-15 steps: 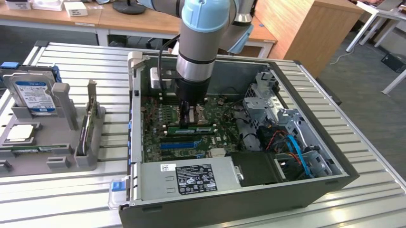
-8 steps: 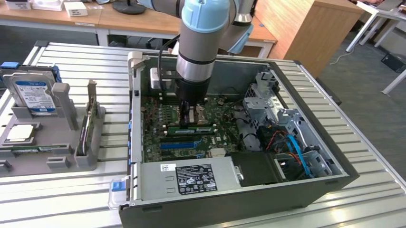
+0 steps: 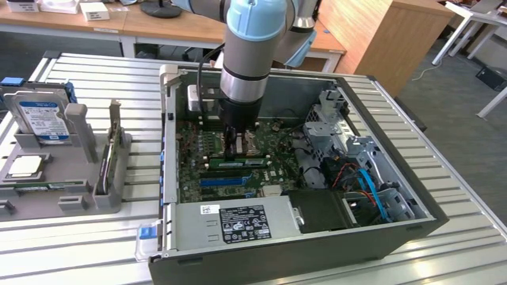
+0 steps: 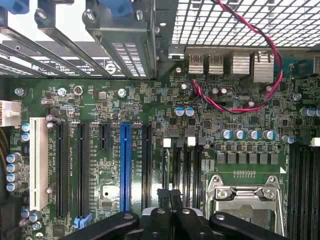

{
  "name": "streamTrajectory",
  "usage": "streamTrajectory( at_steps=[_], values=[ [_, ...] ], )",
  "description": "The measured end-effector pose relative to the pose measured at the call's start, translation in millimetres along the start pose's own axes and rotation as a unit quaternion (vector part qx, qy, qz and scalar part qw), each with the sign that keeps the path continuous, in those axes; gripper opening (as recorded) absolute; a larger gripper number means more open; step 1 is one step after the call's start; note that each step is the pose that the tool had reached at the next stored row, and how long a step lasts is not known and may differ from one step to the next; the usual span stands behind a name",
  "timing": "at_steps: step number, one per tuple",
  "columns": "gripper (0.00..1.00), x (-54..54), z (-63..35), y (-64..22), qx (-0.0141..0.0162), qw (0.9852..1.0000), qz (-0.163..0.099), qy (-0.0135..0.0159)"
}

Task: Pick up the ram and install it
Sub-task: 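Press down the ram until it locks into place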

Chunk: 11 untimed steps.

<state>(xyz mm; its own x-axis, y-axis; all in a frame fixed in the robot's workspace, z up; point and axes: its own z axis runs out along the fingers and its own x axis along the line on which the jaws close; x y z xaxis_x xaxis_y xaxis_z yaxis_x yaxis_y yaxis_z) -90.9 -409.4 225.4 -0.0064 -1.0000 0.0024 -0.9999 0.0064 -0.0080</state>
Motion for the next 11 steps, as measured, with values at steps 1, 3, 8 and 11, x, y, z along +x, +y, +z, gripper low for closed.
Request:
streamTrajectory(
  at_steps=[1, 3, 8, 11],
  values=[
    [0.11, 0.0, 0.2, 0.0, 0.0000, 1.0000, 0.000, 0.0000],
    [0.11, 0.0, 0.3, 0.0, 0.0000, 1.0000, 0.000, 0.0000],
    [0.11, 0.0, 0.7, 0.0, 0.0000, 1.0000, 0.000, 0.0000],
    [0.11, 0.0, 0.8, 0.0, 0.0000, 1.0000, 0.000, 0.0000]
  ],
)
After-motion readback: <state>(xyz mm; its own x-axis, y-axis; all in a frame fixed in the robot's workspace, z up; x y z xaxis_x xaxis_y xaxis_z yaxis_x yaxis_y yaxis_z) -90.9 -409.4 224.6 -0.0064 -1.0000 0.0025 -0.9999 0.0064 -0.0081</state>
